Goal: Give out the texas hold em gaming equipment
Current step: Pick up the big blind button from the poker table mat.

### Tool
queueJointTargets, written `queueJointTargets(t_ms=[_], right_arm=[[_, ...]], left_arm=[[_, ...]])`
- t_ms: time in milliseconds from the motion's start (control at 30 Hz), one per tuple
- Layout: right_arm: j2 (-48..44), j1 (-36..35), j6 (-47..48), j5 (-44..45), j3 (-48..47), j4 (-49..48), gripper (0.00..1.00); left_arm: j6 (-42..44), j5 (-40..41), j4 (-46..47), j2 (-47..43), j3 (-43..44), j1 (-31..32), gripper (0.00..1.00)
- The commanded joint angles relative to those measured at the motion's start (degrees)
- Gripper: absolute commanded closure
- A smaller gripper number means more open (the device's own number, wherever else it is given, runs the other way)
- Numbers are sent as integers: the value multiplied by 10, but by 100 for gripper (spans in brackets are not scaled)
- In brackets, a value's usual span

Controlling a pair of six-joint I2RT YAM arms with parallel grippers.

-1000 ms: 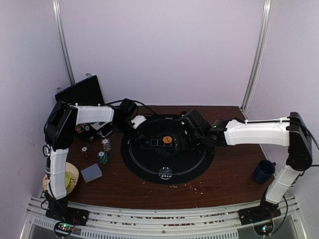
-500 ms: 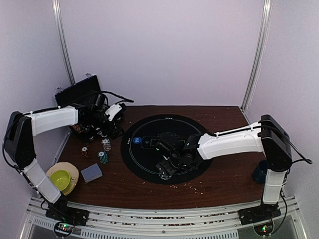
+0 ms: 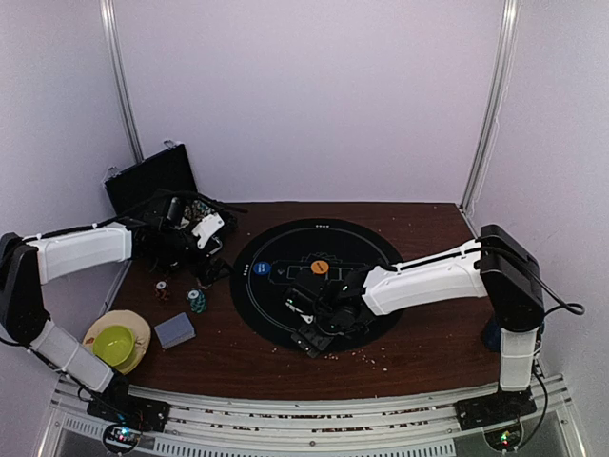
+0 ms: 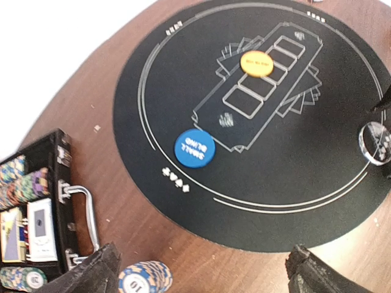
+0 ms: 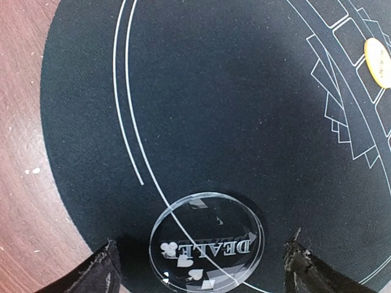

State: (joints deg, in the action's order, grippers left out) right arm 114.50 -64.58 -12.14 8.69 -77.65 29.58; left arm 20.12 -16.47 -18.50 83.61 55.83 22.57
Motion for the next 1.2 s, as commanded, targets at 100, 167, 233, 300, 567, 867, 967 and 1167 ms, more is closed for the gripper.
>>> queueJointTargets(t_ms=[100, 167, 233, 300, 567, 867, 967, 1167], right_arm=[[0, 2, -1, -16, 6, -2, 10], [-3, 5, -2, -21, 8, -5, 12], [-8, 7, -5, -15, 9, -8, 12], [-13, 9, -8, -5, 7, -7, 12], [-24, 15, -11, 37, 5, -3, 9], [-58, 42, -46, 81, -9, -28, 0], [-69, 68, -72, 103, -27, -32, 0], [-45, 118, -110, 102, -104, -24, 2]], left_arm=[[7, -7, 47, -18, -20, -5, 2], [6, -8, 49, -16, -22, -4, 2], [6, -8, 52, -15, -22, -5, 2], [6, -7, 54, -12, -24, -4, 2], [9, -15, 59, -7, -27, -5, 2], [13, -23, 72, -2, -24, -5, 2], [3, -24, 90, -3, -28, -4, 2], [-7, -23, 162, -14, -70, -5, 2]])
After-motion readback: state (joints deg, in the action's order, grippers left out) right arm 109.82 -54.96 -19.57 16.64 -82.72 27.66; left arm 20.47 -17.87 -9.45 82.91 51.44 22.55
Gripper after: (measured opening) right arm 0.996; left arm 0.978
